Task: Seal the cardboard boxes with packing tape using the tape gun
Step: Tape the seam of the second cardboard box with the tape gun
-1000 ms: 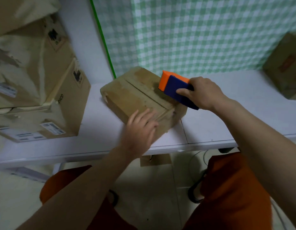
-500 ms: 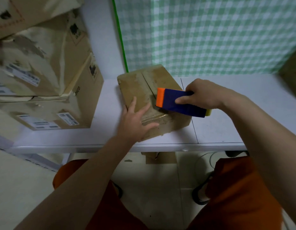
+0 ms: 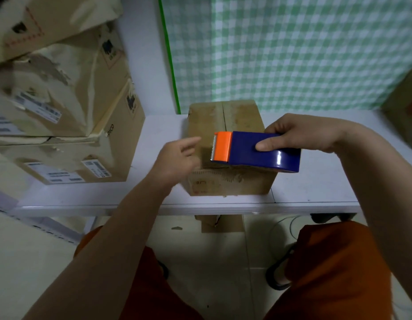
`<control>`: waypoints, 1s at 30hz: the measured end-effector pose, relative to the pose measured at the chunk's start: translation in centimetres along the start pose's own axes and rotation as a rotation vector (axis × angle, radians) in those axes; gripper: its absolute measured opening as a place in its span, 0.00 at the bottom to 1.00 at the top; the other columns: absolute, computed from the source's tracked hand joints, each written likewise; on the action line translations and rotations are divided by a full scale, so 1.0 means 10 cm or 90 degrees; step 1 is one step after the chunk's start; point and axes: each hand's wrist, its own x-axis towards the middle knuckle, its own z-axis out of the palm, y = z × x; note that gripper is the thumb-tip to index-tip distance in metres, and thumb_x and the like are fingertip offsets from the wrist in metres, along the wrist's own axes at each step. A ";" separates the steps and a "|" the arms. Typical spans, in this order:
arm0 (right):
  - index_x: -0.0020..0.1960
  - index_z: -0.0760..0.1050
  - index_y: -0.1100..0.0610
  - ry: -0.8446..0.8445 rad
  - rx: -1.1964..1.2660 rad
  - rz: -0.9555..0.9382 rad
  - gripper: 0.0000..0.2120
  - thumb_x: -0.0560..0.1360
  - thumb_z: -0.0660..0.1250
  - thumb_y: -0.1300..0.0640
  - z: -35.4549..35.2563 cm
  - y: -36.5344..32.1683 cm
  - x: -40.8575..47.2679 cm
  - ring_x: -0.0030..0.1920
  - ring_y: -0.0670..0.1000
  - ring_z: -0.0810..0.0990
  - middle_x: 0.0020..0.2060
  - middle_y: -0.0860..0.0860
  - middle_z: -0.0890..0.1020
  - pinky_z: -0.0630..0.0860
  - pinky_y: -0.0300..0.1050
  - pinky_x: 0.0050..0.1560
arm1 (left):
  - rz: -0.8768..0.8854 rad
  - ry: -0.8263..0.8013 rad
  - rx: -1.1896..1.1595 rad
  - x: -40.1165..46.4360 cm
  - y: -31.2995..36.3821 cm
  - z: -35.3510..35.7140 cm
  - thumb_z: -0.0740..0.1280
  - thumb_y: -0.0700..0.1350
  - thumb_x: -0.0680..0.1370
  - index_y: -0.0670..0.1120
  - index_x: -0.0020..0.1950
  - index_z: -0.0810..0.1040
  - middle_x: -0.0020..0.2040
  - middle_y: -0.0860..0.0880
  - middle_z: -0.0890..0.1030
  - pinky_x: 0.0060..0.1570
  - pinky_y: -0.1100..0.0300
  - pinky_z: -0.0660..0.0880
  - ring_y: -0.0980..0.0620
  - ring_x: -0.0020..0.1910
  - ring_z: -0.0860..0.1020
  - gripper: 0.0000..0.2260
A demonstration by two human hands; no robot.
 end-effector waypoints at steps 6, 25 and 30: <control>0.54 0.80 0.62 -0.052 0.028 -0.047 0.24 0.68 0.67 0.45 0.06 0.00 0.03 0.43 0.51 0.83 0.46 0.56 0.85 0.78 0.34 0.40 | -0.186 -0.182 -0.497 -0.14 0.08 -0.10 0.51 0.29 0.75 0.33 0.68 0.68 0.61 0.36 0.78 0.56 0.50 0.78 0.41 0.59 0.79 0.22; 0.55 0.80 0.57 -0.148 0.100 -0.091 0.32 0.62 0.73 0.34 0.19 0.07 0.14 0.46 0.53 0.84 0.49 0.55 0.84 0.80 0.42 0.45 | -0.316 -0.120 -0.735 -0.27 -0.13 0.10 0.69 0.47 0.70 0.42 0.66 0.73 0.60 0.42 0.77 0.46 0.61 0.79 0.49 0.55 0.77 0.25; 0.54 0.81 0.55 -0.154 0.100 -0.099 0.35 0.58 0.73 0.31 0.19 0.06 0.16 0.45 0.53 0.83 0.48 0.56 0.84 0.80 0.42 0.44 | -0.324 -0.101 -0.751 -0.29 -0.15 0.11 0.68 0.44 0.71 0.42 0.63 0.73 0.57 0.42 0.79 0.39 0.62 0.80 0.51 0.48 0.80 0.21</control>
